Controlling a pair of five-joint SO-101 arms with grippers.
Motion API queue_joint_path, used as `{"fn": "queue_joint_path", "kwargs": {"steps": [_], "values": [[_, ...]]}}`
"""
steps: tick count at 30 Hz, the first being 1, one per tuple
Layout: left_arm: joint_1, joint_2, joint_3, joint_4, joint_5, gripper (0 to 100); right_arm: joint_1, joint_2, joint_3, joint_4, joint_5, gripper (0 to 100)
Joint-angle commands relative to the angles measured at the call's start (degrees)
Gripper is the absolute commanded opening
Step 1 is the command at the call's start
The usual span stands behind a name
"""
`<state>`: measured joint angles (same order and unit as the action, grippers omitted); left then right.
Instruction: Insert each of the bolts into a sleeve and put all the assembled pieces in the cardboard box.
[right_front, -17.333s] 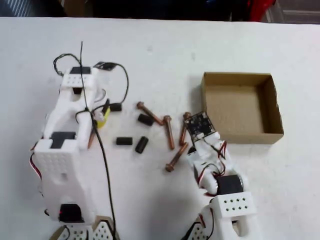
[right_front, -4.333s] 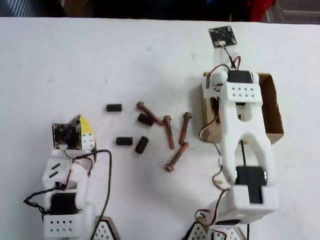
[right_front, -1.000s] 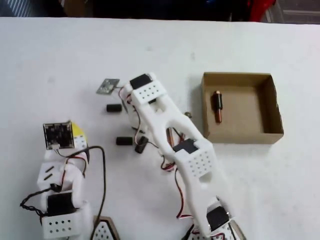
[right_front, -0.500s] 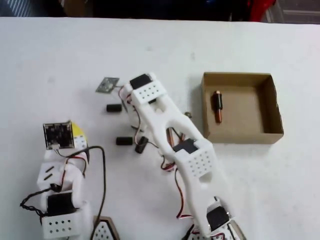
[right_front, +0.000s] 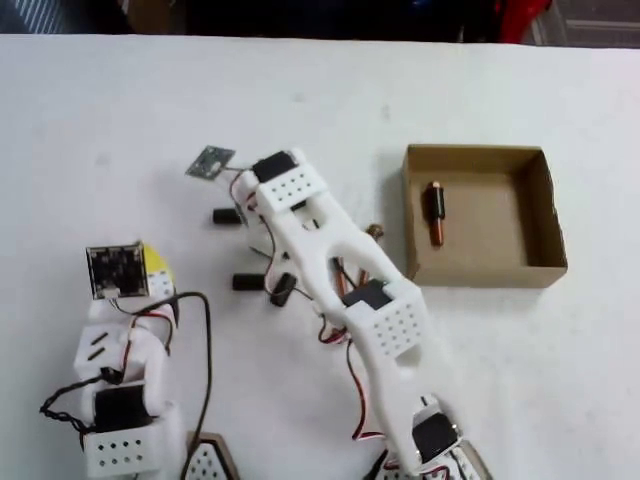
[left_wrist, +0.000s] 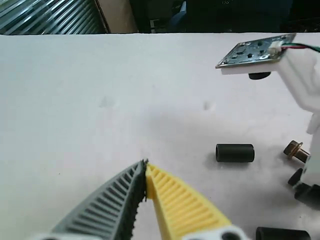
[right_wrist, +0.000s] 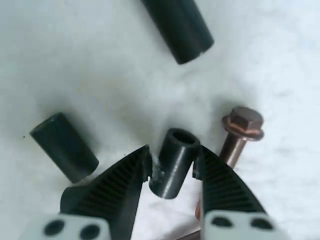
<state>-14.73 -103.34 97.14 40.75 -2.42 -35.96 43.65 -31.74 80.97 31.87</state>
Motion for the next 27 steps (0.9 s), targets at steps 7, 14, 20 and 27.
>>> {"fn": "queue_joint_path", "kwargs": {"steps": [7, 14, 20, 27], "values": [[-0.31, -0.31, -0.09, 0.26, 0.26, 2, -0.48, -0.48, -0.44, -0.48, -0.7, 12.0], [-0.31, -0.31, -0.09, 0.26, 0.26, 2, -0.48, -0.48, 0.88, 1.45, -0.7, 12.2], [-0.31, -0.31, -0.09, 0.26, 0.26, 2, -0.57, -0.48, 2.02, 1.36, -0.79, 12.0], [-0.31, -0.31, -0.09, 0.26, 0.26, 2, -0.84, 0.92, 2.02, -0.22, -2.46, 11.9]]}}
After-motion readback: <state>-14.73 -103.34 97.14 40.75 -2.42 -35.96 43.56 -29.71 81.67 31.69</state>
